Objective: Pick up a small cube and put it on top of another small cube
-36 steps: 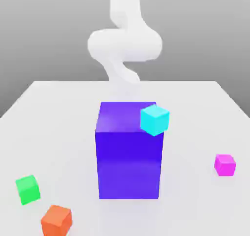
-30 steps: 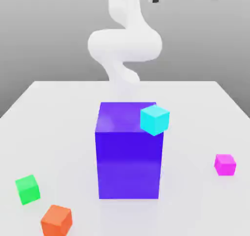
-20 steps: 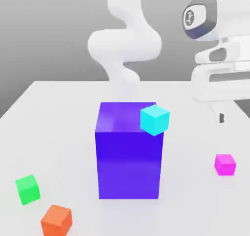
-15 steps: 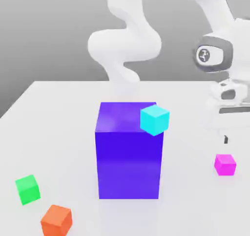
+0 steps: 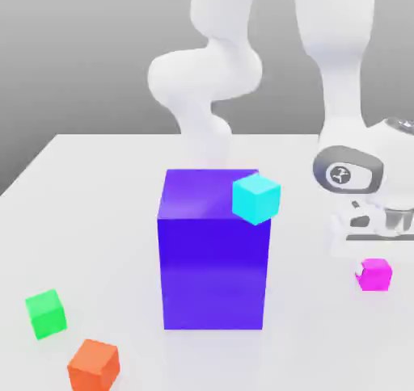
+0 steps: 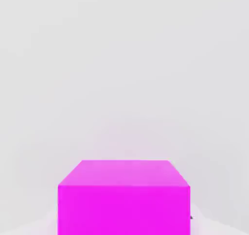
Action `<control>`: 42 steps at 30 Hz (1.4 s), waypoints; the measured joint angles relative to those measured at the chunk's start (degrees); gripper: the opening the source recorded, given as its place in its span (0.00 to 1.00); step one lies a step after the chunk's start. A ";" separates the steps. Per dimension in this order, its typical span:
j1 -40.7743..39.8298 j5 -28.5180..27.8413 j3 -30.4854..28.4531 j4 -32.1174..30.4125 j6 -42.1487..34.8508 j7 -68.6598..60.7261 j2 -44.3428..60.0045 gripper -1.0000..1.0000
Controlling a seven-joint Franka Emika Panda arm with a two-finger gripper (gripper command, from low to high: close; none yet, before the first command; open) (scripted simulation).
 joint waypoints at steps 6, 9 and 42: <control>-7.01 15.00 10.54 -3.13 -7.25 -11.65 -11.06 0.00; -8.98 17.92 10.80 -3.04 -8.38 -17.45 -16.54 0.00; -59.18 32.54 -20.52 5.26 -10.17 -72.98 -6.50 1.00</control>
